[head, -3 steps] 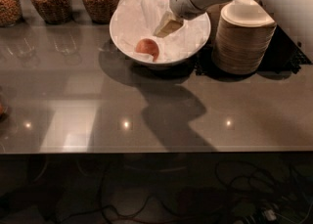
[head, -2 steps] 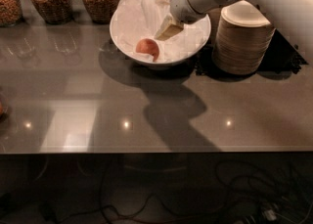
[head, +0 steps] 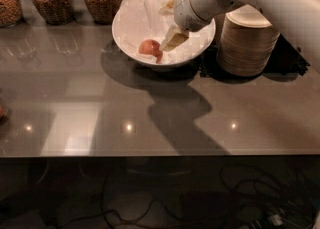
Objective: Pick apple from white bowl
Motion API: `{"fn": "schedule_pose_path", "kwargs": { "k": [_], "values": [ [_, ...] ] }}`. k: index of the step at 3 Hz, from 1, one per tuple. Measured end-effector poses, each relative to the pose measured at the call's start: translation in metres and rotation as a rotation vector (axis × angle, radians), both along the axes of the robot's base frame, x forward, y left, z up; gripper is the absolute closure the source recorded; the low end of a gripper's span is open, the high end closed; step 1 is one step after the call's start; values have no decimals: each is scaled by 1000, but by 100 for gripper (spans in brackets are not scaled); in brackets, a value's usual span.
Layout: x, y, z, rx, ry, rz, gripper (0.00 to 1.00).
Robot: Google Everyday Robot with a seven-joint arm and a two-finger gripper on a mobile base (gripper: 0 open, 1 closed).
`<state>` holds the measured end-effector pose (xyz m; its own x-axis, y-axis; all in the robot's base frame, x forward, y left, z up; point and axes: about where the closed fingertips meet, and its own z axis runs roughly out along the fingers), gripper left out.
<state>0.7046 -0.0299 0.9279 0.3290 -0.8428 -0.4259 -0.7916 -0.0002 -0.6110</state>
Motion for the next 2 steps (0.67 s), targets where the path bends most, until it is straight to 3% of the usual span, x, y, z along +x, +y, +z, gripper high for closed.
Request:
{"fn": "schedule_pose_path", "kwargs": {
  "k": [2],
  "values": [
    [-8,17,-27,15,78,46,36]
  ]
}}
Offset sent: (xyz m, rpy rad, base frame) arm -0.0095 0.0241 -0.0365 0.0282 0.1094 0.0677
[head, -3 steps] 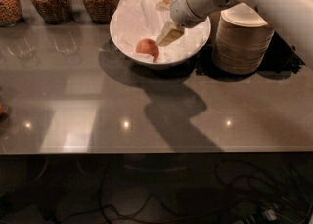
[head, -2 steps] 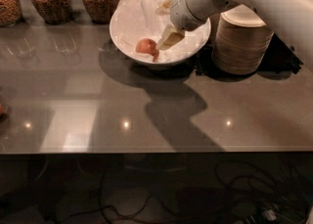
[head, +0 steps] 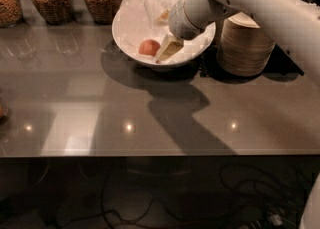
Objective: Pick apple from white bowl
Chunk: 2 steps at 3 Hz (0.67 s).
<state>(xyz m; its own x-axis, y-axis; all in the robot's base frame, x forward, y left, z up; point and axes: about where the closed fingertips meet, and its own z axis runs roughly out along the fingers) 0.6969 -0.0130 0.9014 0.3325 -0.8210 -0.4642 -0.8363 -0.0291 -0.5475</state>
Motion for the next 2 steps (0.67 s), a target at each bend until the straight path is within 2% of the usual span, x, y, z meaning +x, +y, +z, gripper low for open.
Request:
{"fn": "schedule_pose_path", "kwargs": {
  "k": [2],
  "values": [
    [9,15,-12,38,19,19,36]
  ]
}}
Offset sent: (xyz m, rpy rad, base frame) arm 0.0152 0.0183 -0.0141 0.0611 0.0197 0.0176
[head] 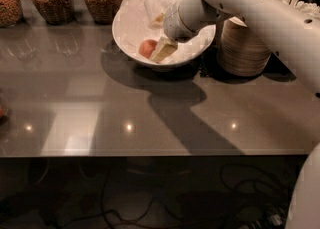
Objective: Pick apple from white bowl
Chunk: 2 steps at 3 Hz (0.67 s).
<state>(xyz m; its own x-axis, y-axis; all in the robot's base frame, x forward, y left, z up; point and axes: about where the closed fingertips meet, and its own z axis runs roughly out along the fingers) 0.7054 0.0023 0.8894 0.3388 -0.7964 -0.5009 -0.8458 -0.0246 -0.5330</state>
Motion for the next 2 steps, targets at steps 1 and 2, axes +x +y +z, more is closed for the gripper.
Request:
{"fn": "schedule_pose_path", "kwargs": {
  "k": [1,2],
  "values": [
    [4,4,-6,11,13,3,36],
    [6,5,-12,16,35,6,36]
  ]
}}
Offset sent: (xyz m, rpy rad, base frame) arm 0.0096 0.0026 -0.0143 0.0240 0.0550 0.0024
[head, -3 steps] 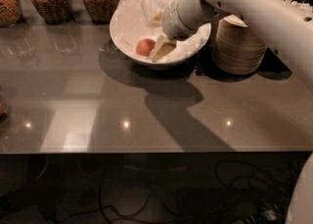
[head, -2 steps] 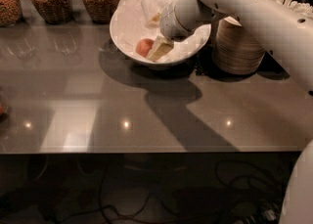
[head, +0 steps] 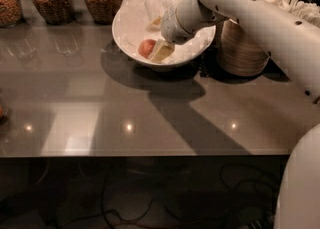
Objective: Pick apple from white bowl
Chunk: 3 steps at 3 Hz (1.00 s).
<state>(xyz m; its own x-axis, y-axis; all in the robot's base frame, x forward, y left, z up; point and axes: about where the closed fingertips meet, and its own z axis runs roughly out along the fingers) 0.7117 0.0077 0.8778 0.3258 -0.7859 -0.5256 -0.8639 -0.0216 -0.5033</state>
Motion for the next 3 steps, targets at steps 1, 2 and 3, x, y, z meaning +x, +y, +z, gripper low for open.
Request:
{"fn": "schedule_pose_path", "kwargs": {
  "k": [1,2,3],
  "values": [
    [1,0,-8,5,53,-4,39],
    [1,-4,-18,17,139,-23,38],
    [0,-9,-25,23,205,-39,57]
  ]
}}
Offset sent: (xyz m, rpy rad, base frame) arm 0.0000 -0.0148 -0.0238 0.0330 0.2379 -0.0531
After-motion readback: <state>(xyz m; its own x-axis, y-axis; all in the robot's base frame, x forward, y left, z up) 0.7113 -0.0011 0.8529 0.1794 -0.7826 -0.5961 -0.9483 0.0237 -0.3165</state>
